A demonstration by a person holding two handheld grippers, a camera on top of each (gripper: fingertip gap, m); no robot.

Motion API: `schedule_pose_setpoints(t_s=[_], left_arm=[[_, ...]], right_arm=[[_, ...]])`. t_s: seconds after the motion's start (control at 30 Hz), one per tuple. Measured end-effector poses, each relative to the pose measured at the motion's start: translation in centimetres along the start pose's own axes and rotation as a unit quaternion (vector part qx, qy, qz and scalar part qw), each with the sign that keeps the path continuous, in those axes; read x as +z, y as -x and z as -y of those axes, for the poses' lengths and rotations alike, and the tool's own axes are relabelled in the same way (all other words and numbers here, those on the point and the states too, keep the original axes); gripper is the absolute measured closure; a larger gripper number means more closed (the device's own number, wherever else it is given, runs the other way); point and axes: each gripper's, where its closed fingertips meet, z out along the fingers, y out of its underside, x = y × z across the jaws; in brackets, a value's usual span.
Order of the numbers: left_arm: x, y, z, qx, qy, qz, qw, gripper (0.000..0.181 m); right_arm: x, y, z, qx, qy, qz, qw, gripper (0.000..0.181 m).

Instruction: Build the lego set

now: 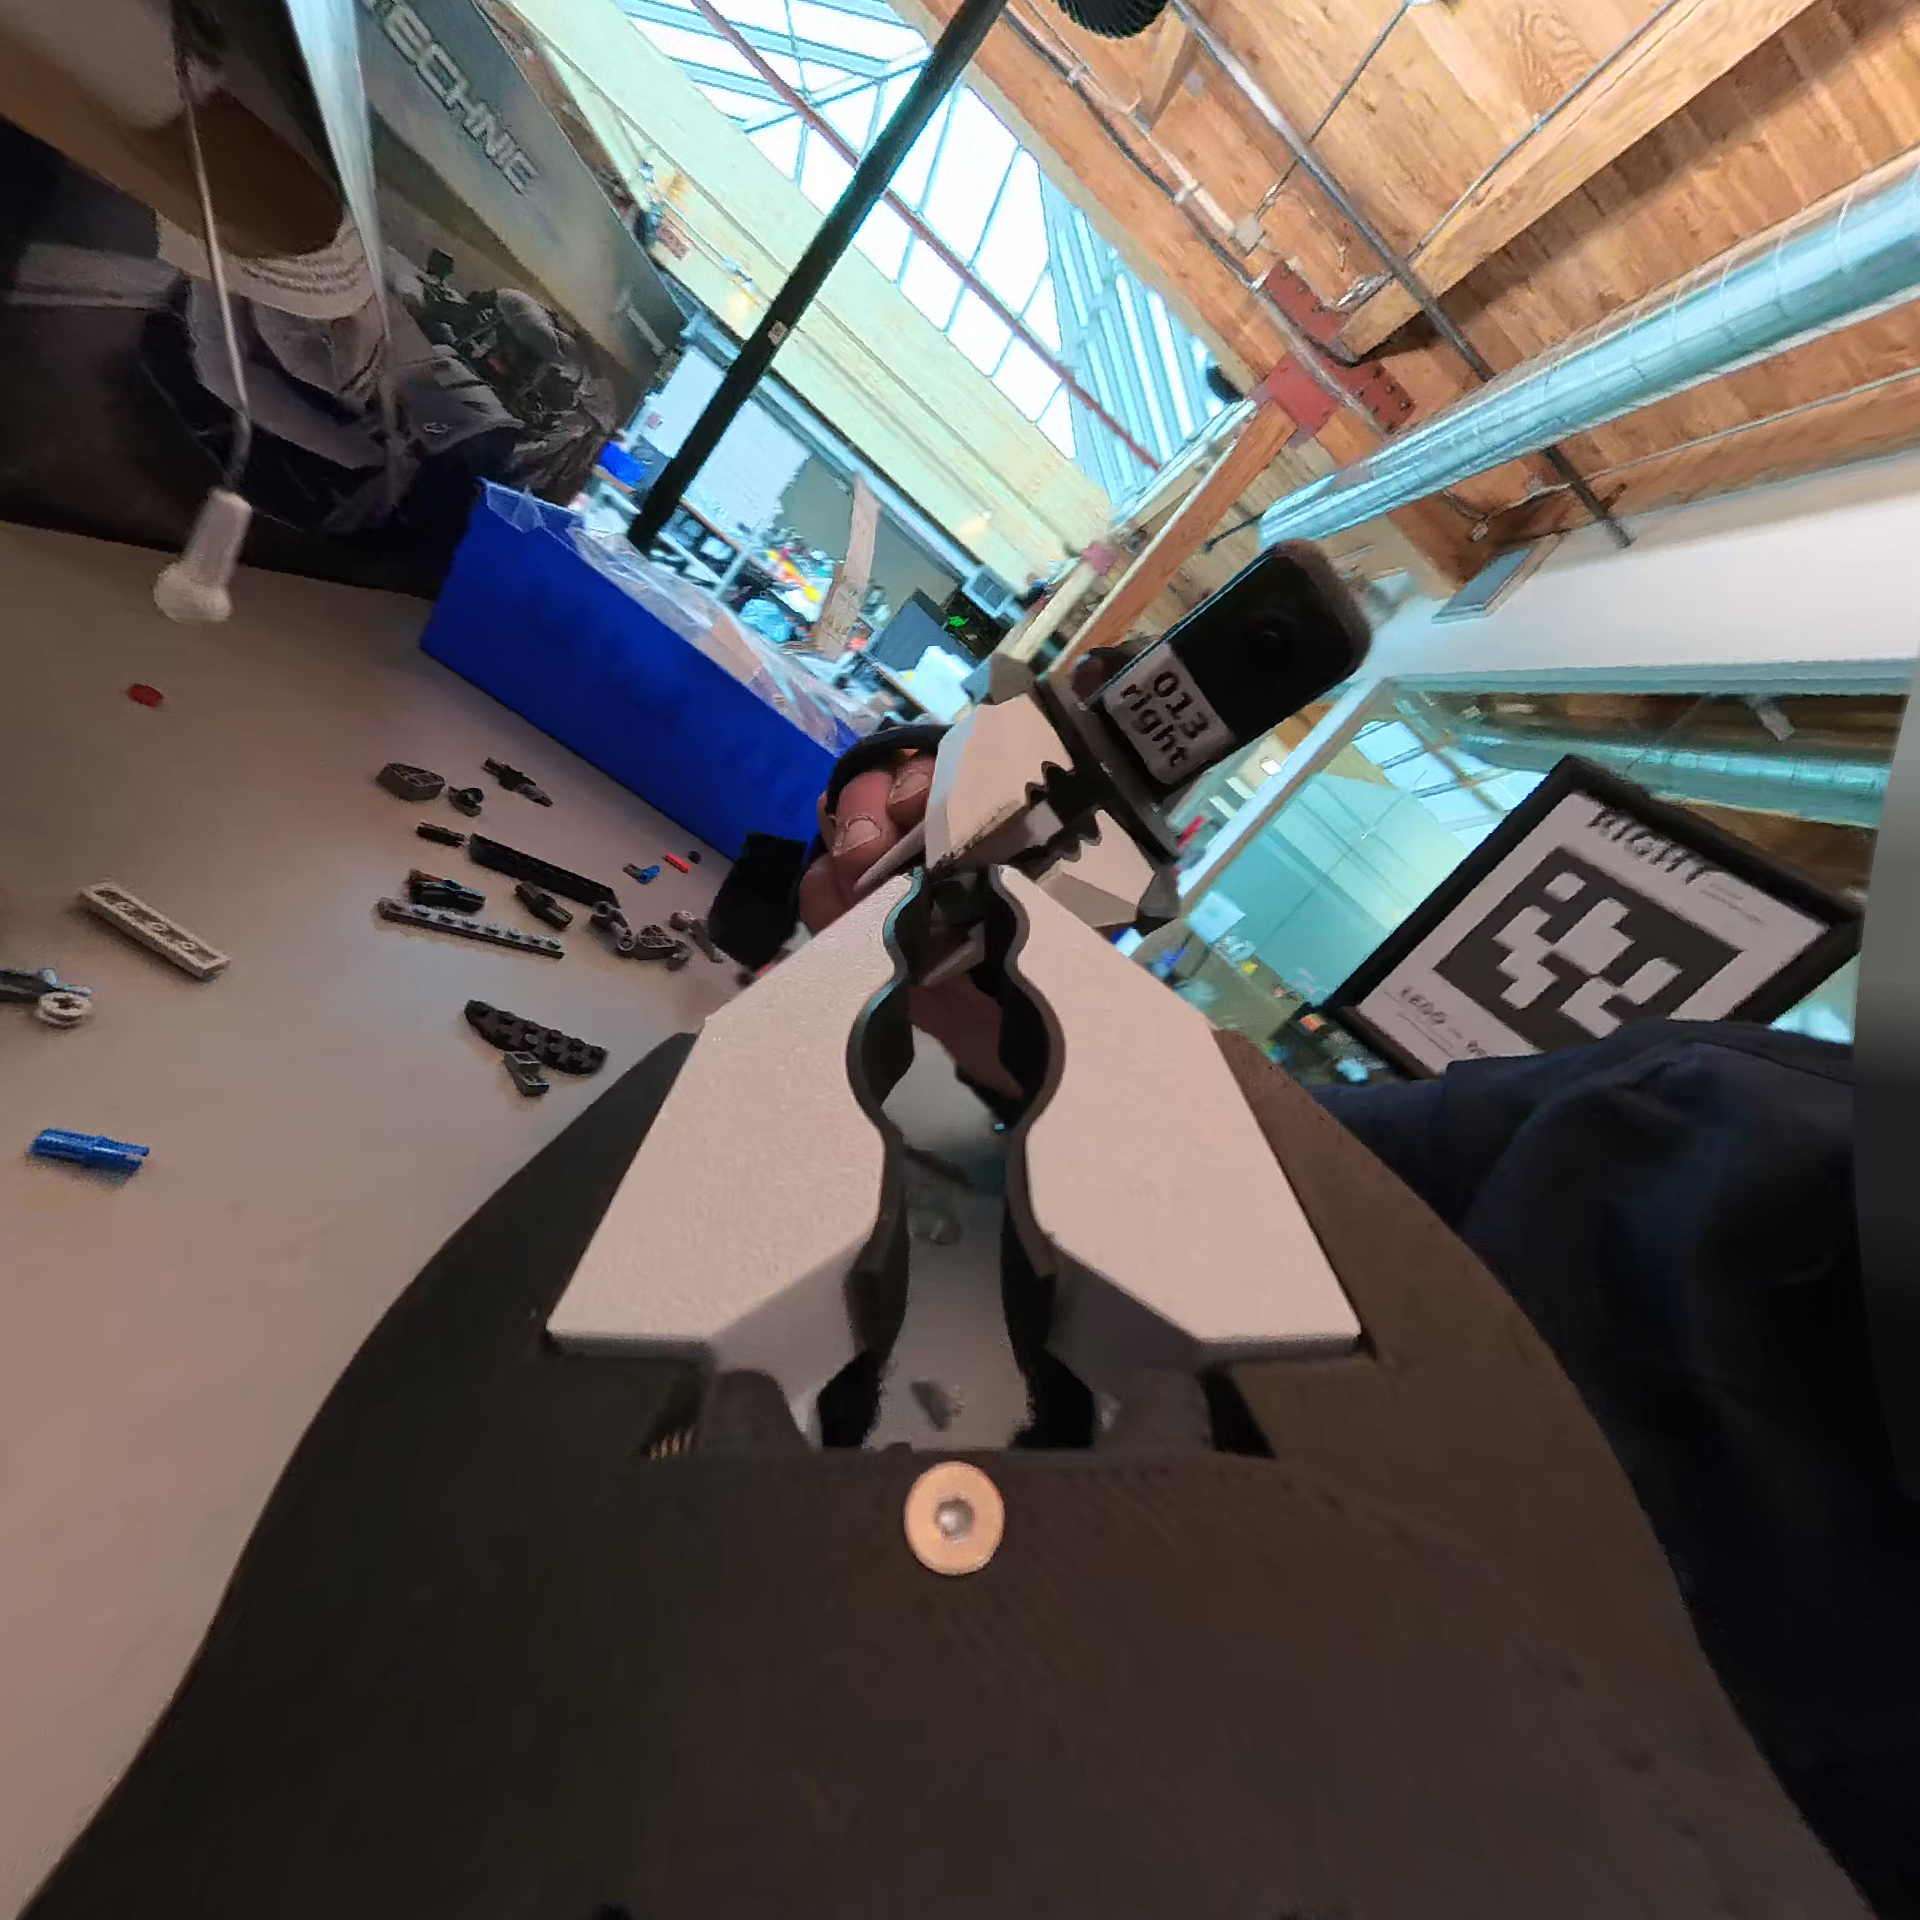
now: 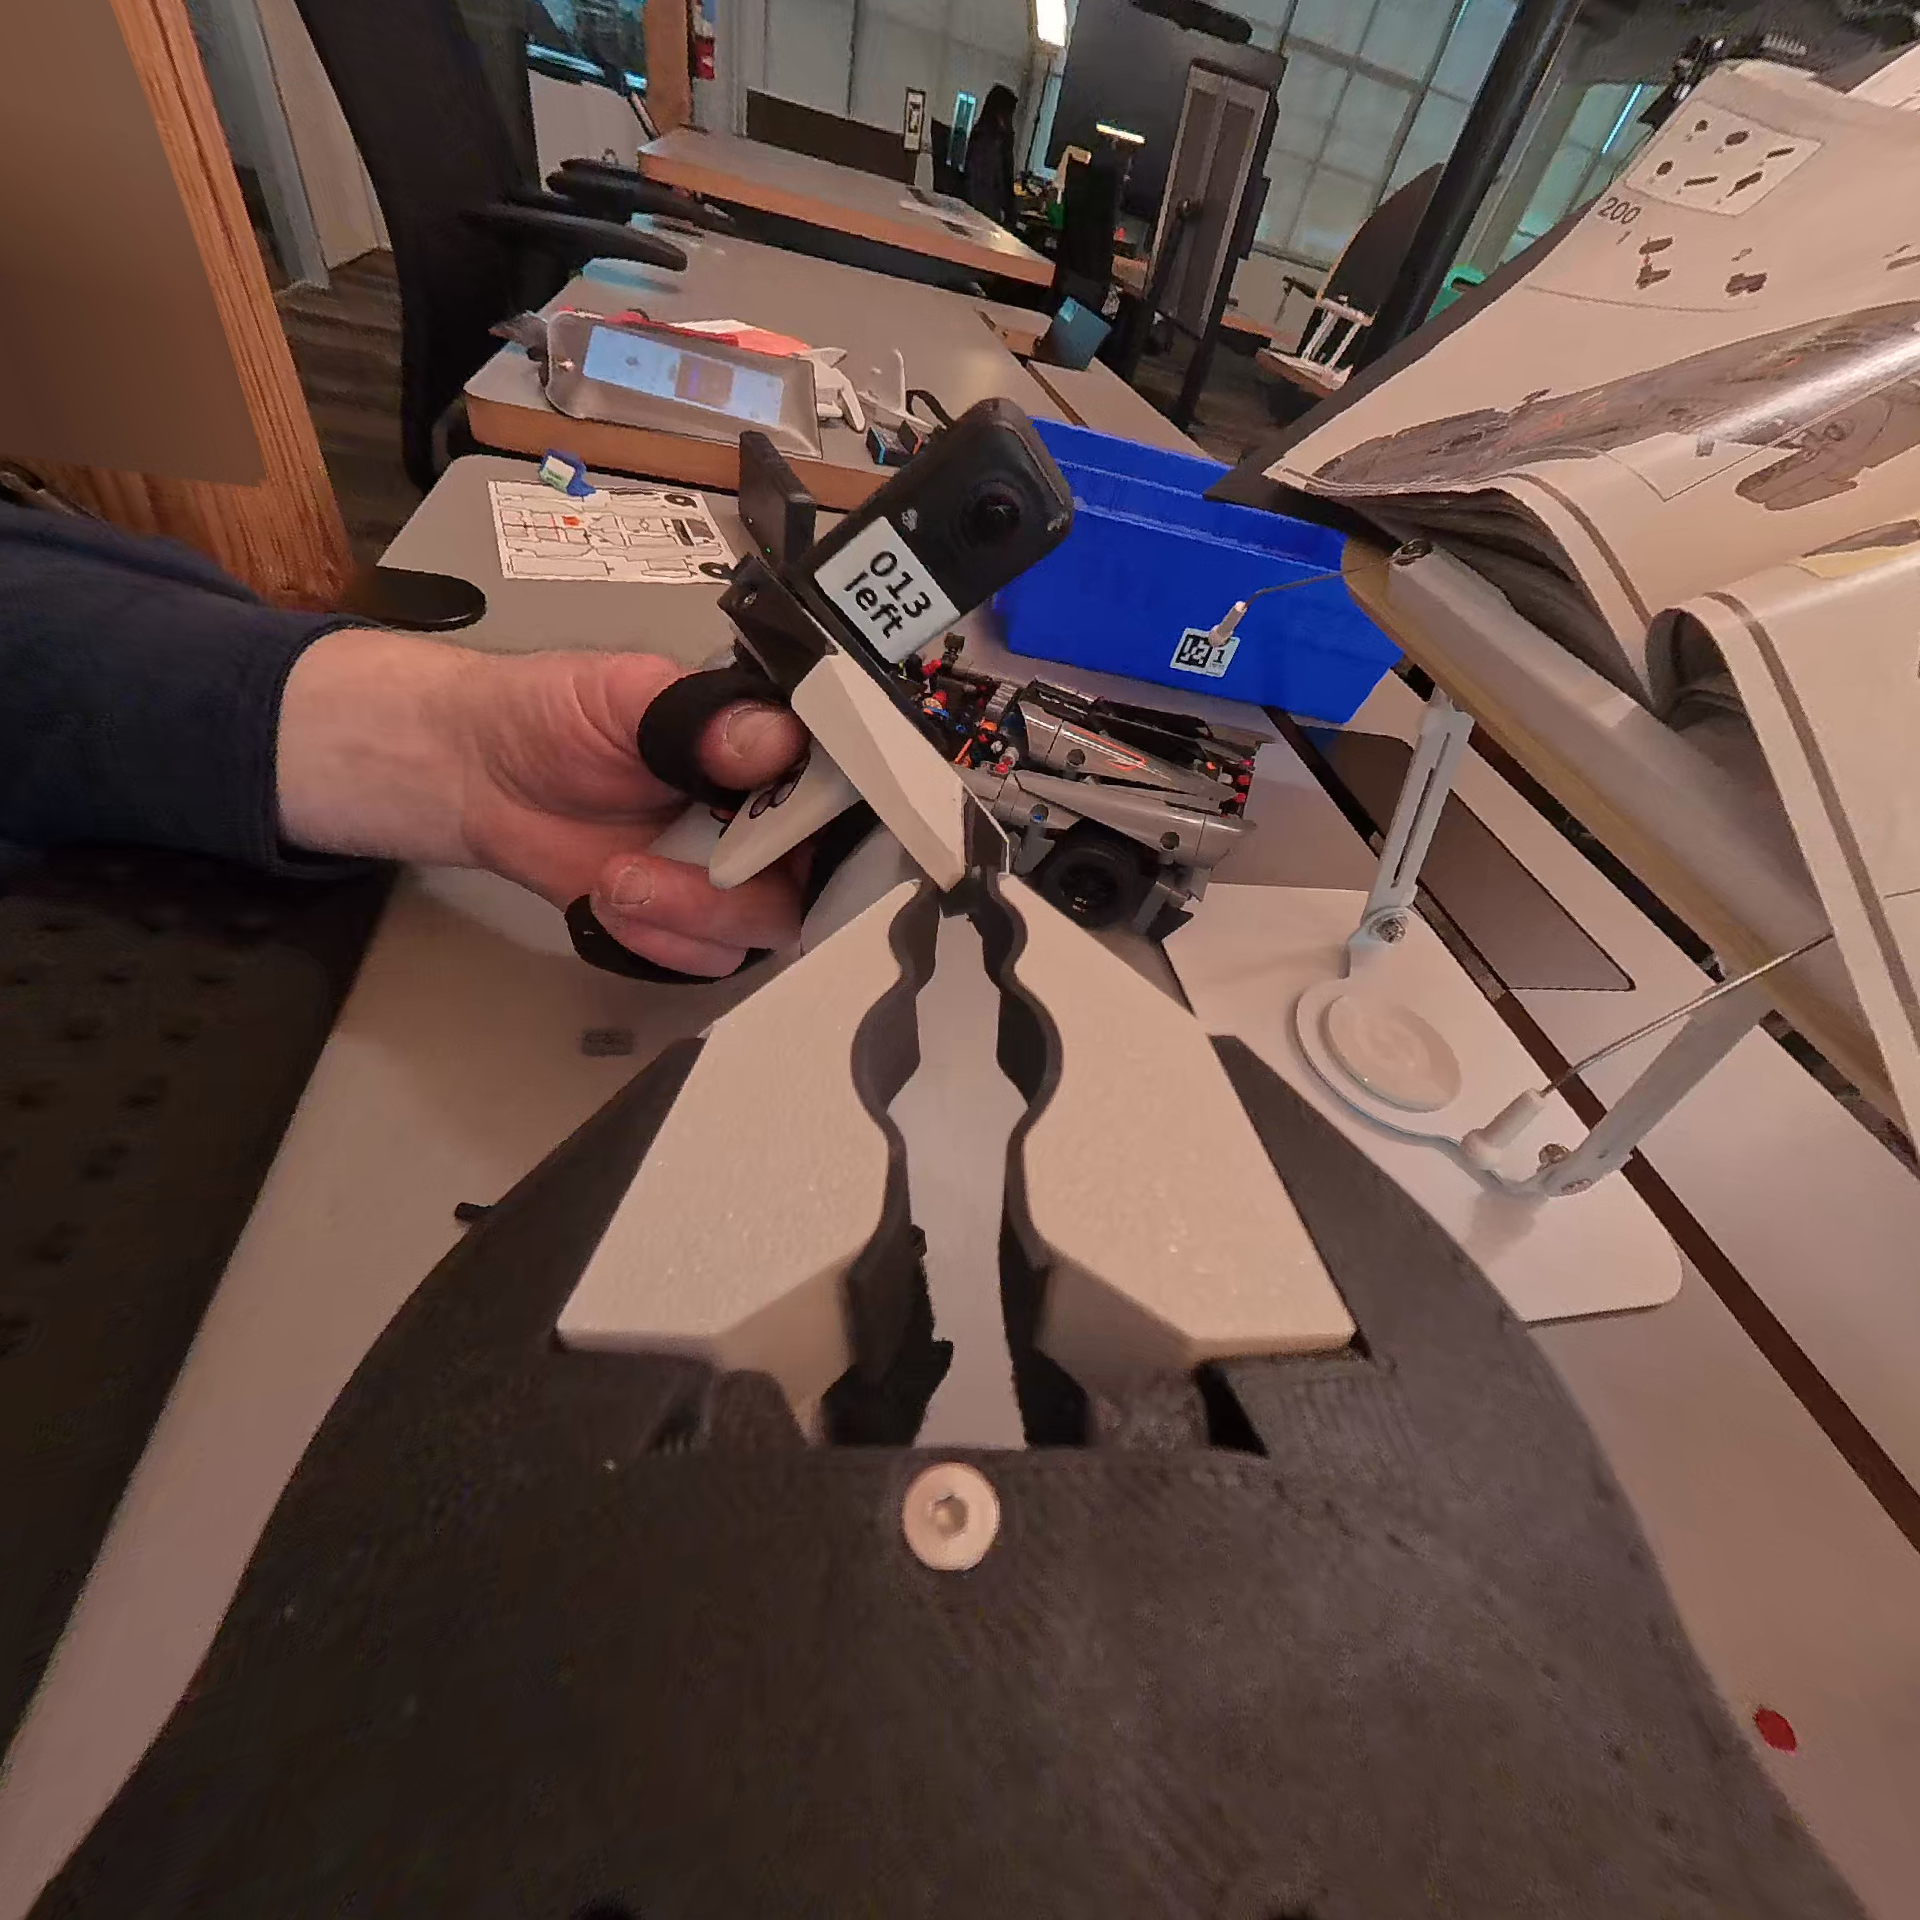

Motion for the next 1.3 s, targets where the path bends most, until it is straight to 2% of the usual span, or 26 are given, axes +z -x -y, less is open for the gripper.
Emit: schedule_pose_setpoints(t_s=[0.1,0.2,0.27,0.4,0.47,0.57,0.63,0.73,0.8,0.87,1.07,1.3], left_arm=[[0.0,0.3,0.0,0.075,0.022,0.051,0.996,0.175],[-0.5,0.9,0.5,0.196,0.040,0.139,0.970,0.175],[-0.6,1.1,0.6,0.300,0.063,0.201,0.930,0.175],[0.1,1.3,-0.3,0.483,0.128,0.289,0.817,0.175],[0.3,1.5,-0.6,0.534,0.149,0.315,0.770,0.174],[0.1,2.3,-0.7,0.568,0.175,0.347,0.726,0.175],[0.3,2.5,-1.1,0.578,0.190,0.350,0.712,0.175],[0.4,3.1,-1.5,0.594,0.214,0.364,0.685,0.175],[0.7,2.9,-1.9,0.604,0.221,0.358,0.677,0.175],[0.8,3.2,-2.1,0.616,0.235,0.372,0.653,0.174],[0.9,3.7,-2.7,0.628,0.260,0.380,0.628,0.175],[0.9,4.1,-3.0,0.619,0.269,0.377,0.634,0.175]], right_arm=[[-0.2,-0.2,-0.2,-0.020,0.012,-0.011,1.000,0.174],[-0.8,-0.9,-0.4,0.008,0.011,-0.013,1.000,0.173],[-1.2,-1.4,-0.9,0.065,0.013,0.006,0.998,0.172],[-1.7,-1.5,-0.8,0.208,-0.022,0.075,0.975,0.169],[-1.6,-1.3,-1.1,0.241,-0.020,0.095,0.966,0.171],[-1.4,-0.6,-1.6,0.278,-0.002,0.124,0.953,0.168],[-1.3,-0.2,-1.6,0.297,0.002,0.137,0.945,0.166],[-0.9,-0.5,-2.5,0.316,0.023,0.120,0.941,0.167],[-1.0,-0.8,-2.9,0.335,0.029,0.116,0.935,0.165],[-1.0,-0.8,-3.3,0.351,0.036,0.117,0.928,0.166],[-0.8,0.3,-3.9,0.380,0.058,0.141,0.913,0.164],[-0.7,0.0,-4.5,0.378,0.062,0.132,0.914,0.171]])
